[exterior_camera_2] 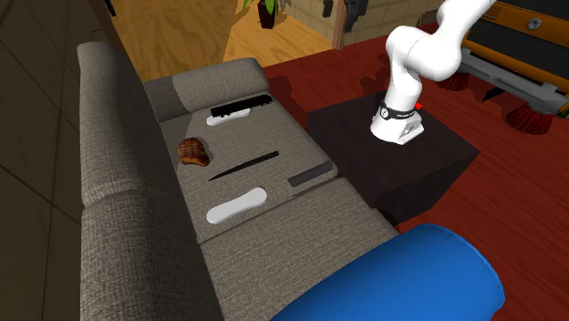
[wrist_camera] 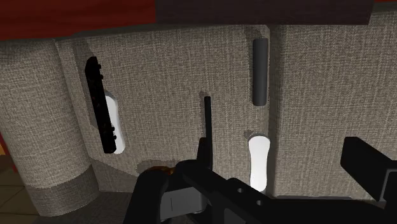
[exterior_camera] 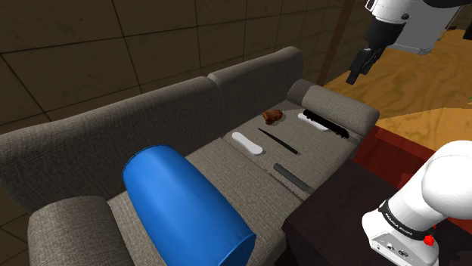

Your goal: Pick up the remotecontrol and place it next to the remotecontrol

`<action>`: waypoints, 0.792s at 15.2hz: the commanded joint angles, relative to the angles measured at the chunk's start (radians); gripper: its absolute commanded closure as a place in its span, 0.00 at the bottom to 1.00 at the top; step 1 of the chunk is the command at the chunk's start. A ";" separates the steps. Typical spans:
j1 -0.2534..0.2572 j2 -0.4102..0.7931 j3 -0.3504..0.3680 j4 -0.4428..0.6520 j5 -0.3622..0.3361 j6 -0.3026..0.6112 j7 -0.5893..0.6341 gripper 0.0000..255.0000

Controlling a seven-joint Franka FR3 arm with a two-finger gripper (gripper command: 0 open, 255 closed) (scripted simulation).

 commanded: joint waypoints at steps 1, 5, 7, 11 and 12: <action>0.000 0.000 0.000 0.000 0.000 0.000 0.000 0.00; 0.006 0.087 0.003 -0.050 0.007 0.129 0.017 0.00; 0.009 0.137 0.005 -0.068 0.010 0.193 0.025 0.00; 0.015 0.253 0.009 -0.086 0.016 0.319 0.040 0.00; 0.017 0.284 0.010 -0.087 0.017 0.350 0.044 0.00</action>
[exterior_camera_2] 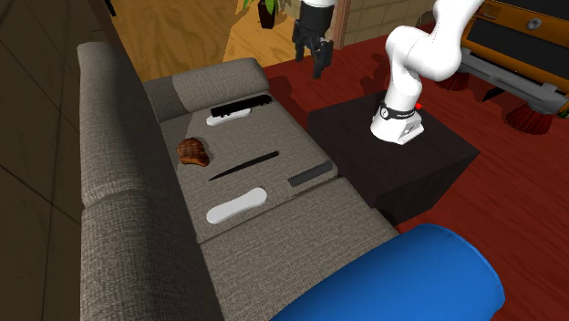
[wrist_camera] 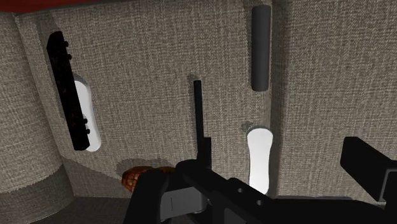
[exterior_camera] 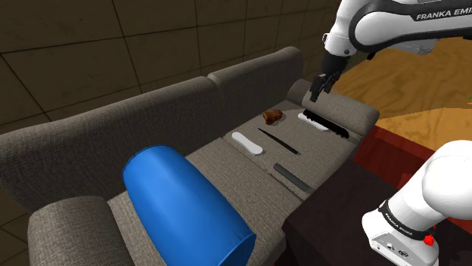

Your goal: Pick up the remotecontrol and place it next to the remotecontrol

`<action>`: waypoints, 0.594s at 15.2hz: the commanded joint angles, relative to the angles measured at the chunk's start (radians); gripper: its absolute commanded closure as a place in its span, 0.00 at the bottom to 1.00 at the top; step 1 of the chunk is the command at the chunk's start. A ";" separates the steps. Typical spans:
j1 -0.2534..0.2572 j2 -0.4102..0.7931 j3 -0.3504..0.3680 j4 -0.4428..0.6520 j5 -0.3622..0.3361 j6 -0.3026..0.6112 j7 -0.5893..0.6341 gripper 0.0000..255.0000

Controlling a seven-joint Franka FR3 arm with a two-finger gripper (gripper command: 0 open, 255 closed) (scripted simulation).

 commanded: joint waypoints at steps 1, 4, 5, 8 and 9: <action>0.005 0.061 0.006 -0.010 0.004 0.069 0.013 0.00; 0.009 0.163 0.009 -0.001 0.008 0.156 0.023 0.00; 0.011 0.198 0.010 0.005 0.009 0.184 0.026 0.00; 0.015 0.307 0.013 0.030 0.013 0.261 0.034 0.00; 0.016 0.345 0.014 0.042 0.014 0.286 0.037 0.00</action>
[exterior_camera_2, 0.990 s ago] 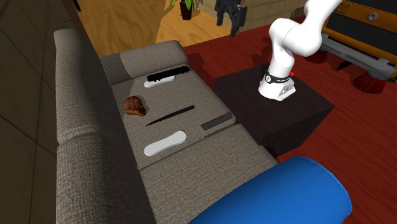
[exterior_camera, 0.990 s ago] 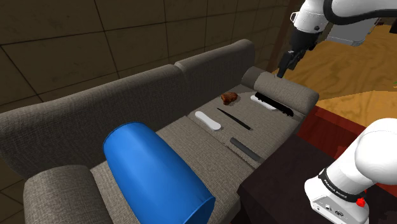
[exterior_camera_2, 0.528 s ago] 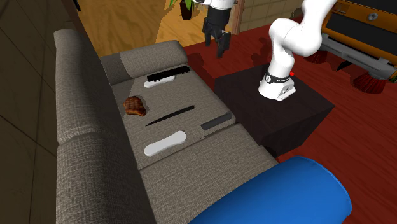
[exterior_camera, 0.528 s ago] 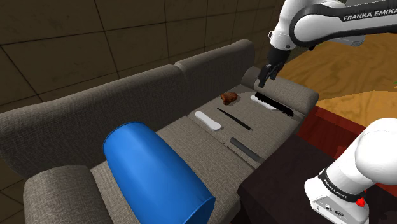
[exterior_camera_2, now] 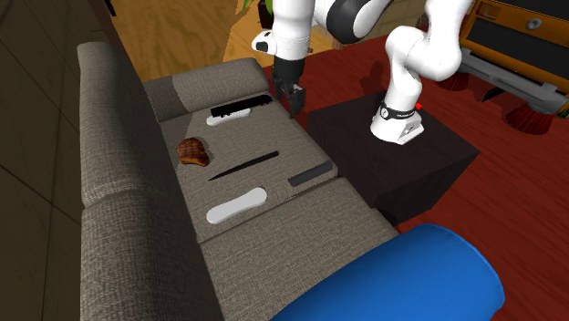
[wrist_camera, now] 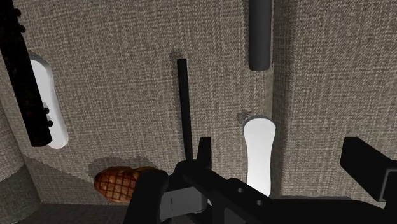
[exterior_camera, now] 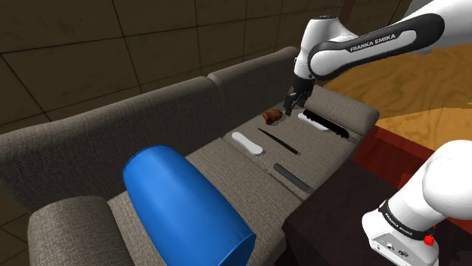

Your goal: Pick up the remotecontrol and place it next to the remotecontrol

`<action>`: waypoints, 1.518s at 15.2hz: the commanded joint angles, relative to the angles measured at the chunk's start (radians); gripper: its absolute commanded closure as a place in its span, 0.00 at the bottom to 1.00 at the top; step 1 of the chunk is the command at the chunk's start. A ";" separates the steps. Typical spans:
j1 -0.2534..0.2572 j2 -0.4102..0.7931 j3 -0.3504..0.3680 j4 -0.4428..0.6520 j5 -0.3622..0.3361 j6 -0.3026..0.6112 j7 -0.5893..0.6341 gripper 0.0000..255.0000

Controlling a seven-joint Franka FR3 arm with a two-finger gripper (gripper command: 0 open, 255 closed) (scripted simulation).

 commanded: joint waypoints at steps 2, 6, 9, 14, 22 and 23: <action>0.005 0.111 0.005 0.036 0.004 0.070 0.010 0.00; 0.009 0.264 0.009 0.105 0.008 0.148 0.020 0.00; 0.013 0.381 0.012 0.169 0.011 0.195 0.026 0.00; 0.018 0.576 0.017 0.302 0.015 0.248 0.036 0.00; 0.028 0.894 0.024 0.584 0.022 0.271 0.046 0.00; 0.029 0.935 0.024 0.627 0.022 0.267 0.047 0.00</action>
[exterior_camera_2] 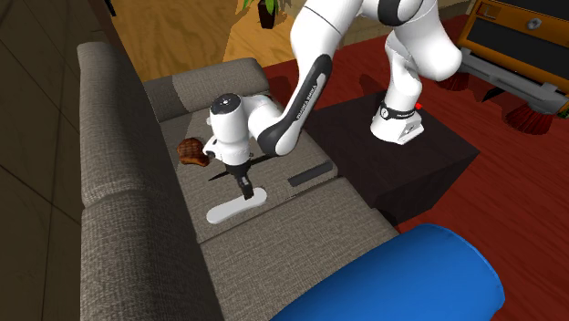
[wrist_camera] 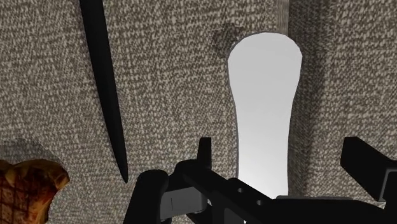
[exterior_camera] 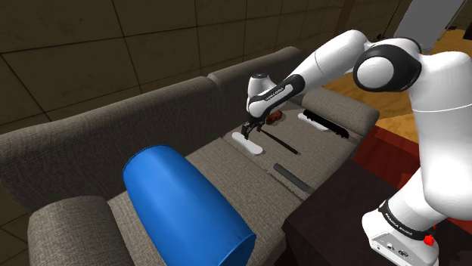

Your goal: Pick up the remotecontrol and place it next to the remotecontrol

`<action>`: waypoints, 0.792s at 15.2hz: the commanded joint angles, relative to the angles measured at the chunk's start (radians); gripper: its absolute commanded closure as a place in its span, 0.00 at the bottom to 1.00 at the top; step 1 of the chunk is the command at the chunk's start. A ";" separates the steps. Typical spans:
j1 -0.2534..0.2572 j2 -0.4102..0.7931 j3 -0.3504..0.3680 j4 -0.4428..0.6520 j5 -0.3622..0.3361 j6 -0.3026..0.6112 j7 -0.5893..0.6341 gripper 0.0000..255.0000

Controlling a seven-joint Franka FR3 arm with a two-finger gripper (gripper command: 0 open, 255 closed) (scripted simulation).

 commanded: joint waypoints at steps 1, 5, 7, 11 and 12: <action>0.004 0.094 0.002 0.102 0.002 -0.012 0.003 0.00; 0.006 0.178 0.003 0.179 0.003 -0.007 0.005 0.00; 0.006 0.200 0.002 0.188 0.003 0.006 0.005 0.00; 0.005 0.241 0.002 0.206 0.002 0.029 0.005 0.00; 0.005 0.241 0.002 0.206 0.002 0.029 0.005 0.00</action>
